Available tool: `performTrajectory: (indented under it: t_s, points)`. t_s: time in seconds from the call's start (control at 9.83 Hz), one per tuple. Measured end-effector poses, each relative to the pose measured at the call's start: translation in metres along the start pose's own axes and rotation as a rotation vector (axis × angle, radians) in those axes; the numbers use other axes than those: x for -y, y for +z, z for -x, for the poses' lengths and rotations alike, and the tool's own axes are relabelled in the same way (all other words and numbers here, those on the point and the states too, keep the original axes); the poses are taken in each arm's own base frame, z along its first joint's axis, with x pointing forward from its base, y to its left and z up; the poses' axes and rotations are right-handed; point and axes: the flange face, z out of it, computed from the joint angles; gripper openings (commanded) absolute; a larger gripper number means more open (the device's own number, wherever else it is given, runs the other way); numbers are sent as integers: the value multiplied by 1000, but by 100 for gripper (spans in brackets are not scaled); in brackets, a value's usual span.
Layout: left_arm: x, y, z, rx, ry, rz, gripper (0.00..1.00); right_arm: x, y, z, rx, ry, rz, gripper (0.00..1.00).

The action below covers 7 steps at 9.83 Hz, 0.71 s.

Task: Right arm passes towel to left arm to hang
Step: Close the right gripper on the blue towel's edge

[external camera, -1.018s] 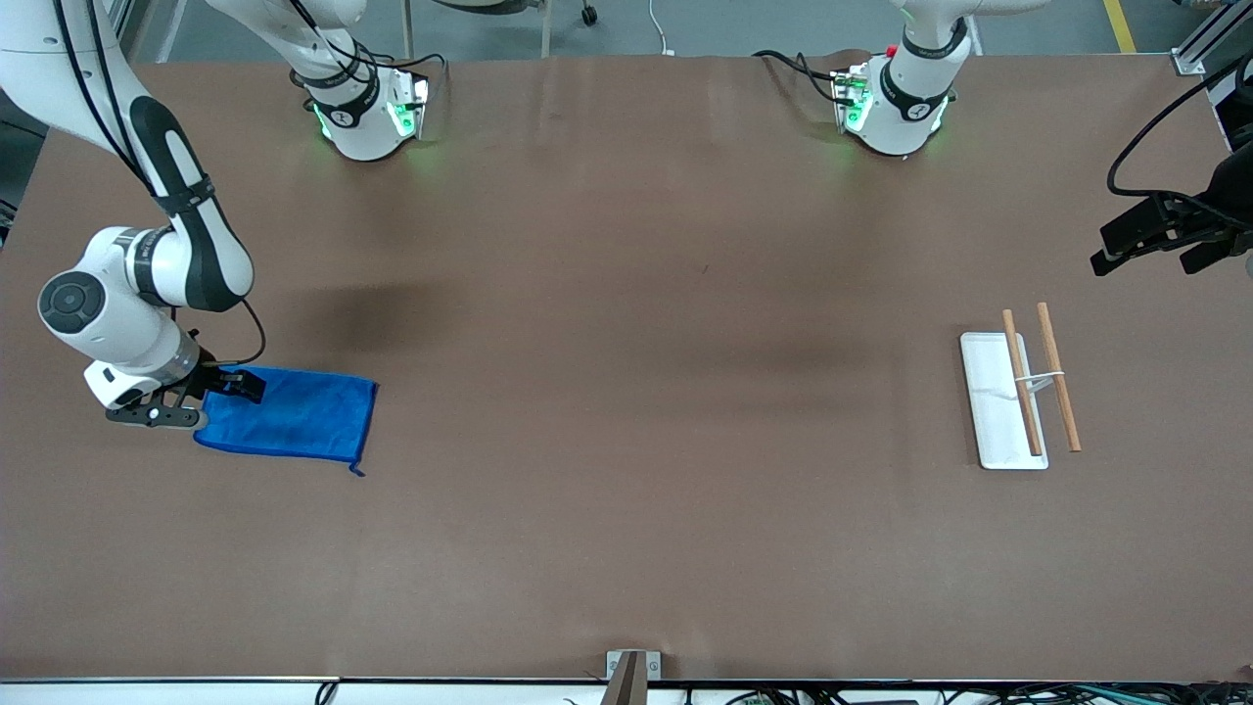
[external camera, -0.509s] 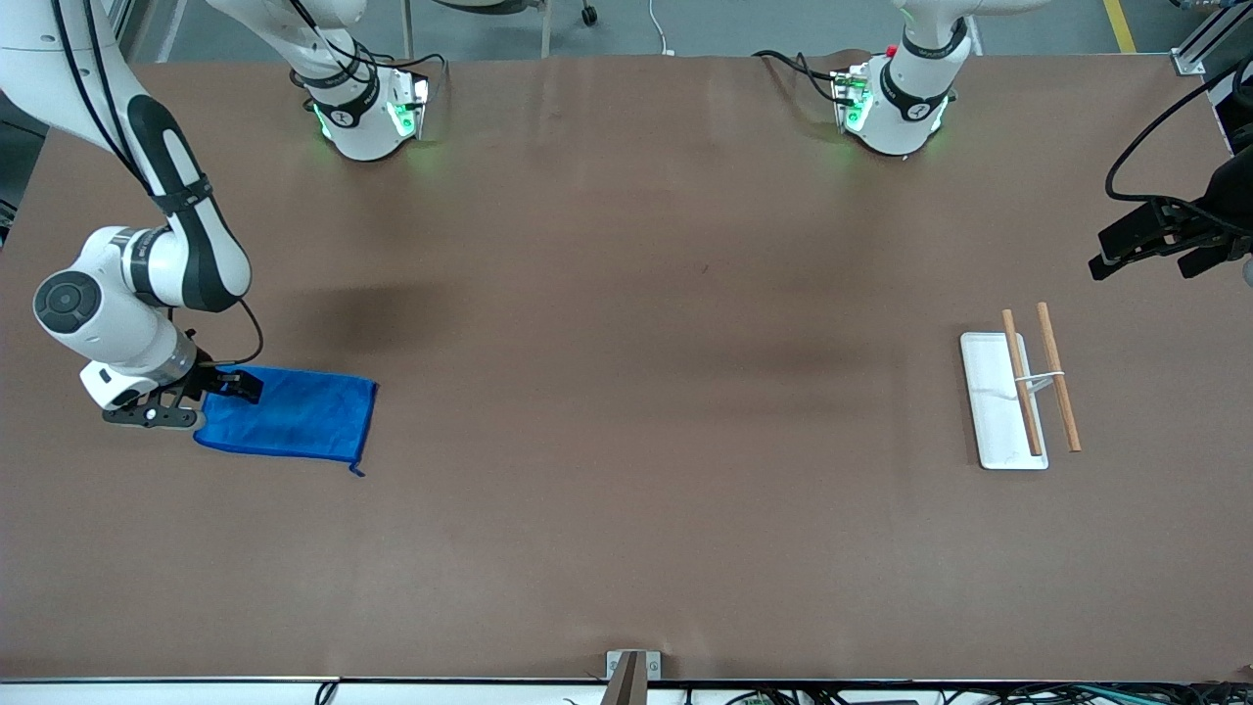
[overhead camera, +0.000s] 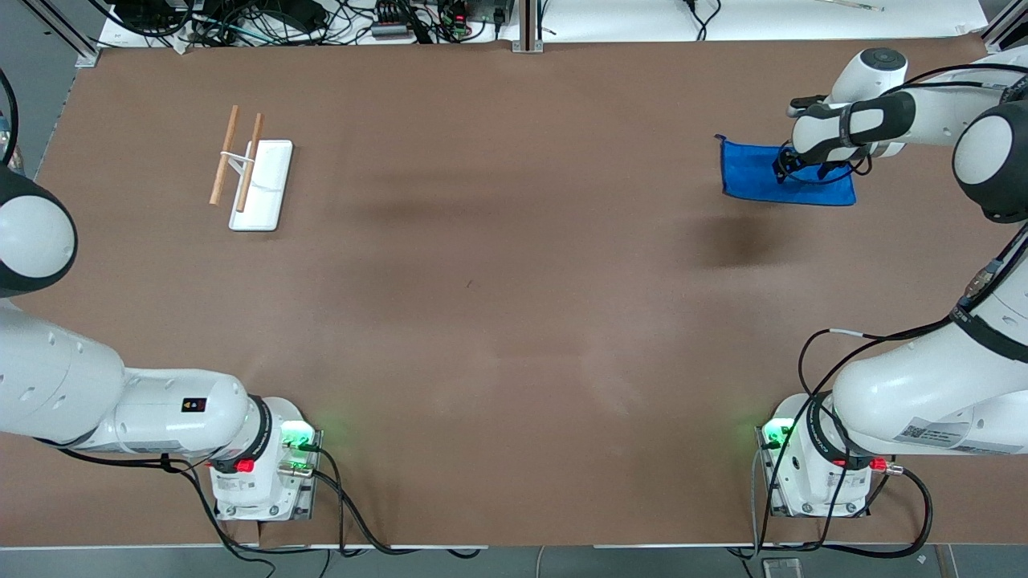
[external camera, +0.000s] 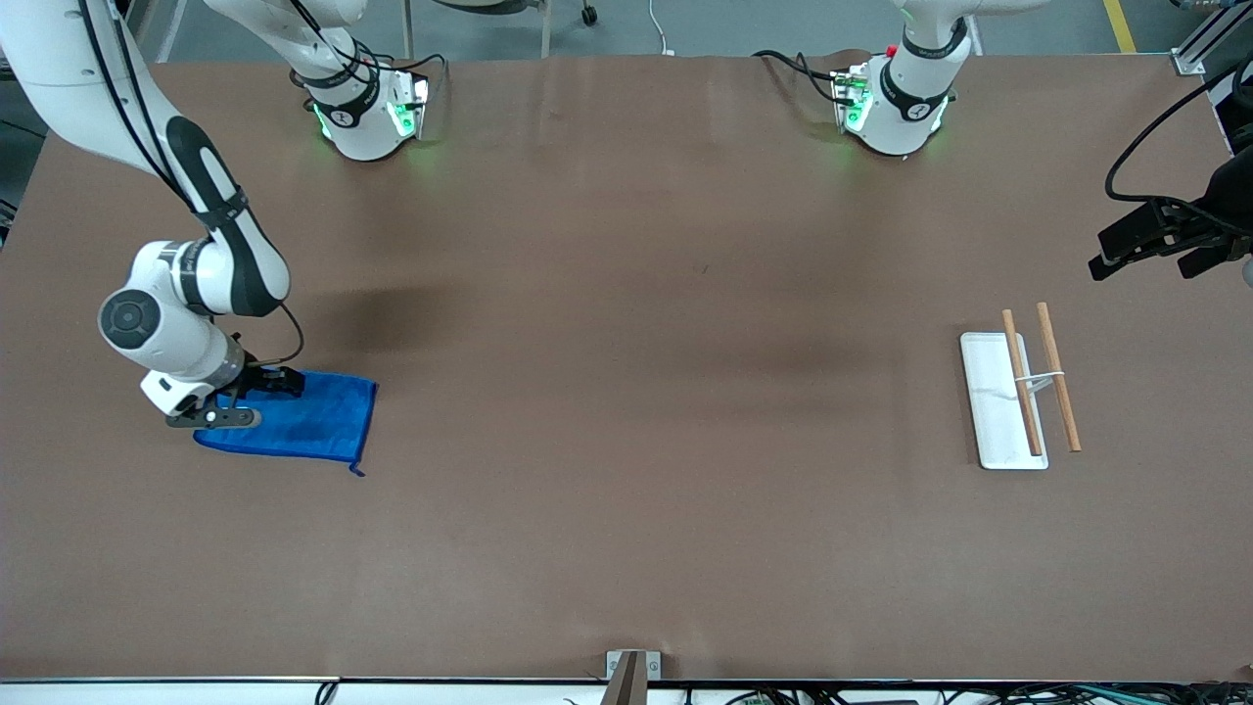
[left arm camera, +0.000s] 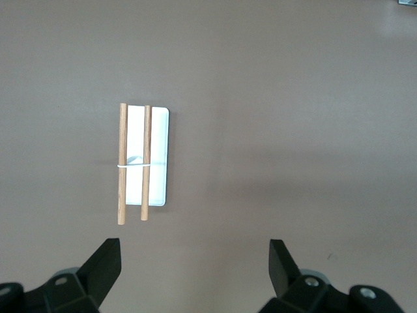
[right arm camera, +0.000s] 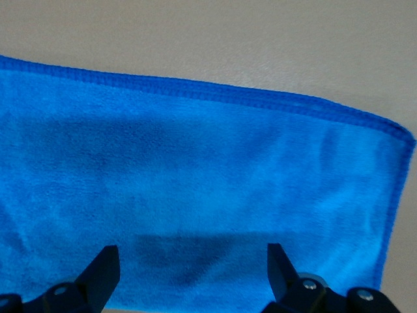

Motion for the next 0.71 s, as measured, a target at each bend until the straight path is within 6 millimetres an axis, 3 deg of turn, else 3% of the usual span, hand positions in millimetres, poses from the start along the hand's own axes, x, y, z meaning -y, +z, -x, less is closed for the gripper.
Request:
performTrajectory:
  t_s: [0.1,0.2,0.31,0.41,0.71]
  points:
    - [0,0,0,0,0,0,100,-3,6,0,-16,5,0,73]
    - [0,0,0,0,0,0,100,-5,12,0,-22,8,-1,32]
    - [0,0,0,0,0,0,100,-6,14,0,-27,8,-1,5]
    - [0,0,0,0,0,0,100,-5,12,-2,-32,7,-1,0]
    - [0,1,0,1,0,0,100,-9,4,-10,-25,12,3,0]
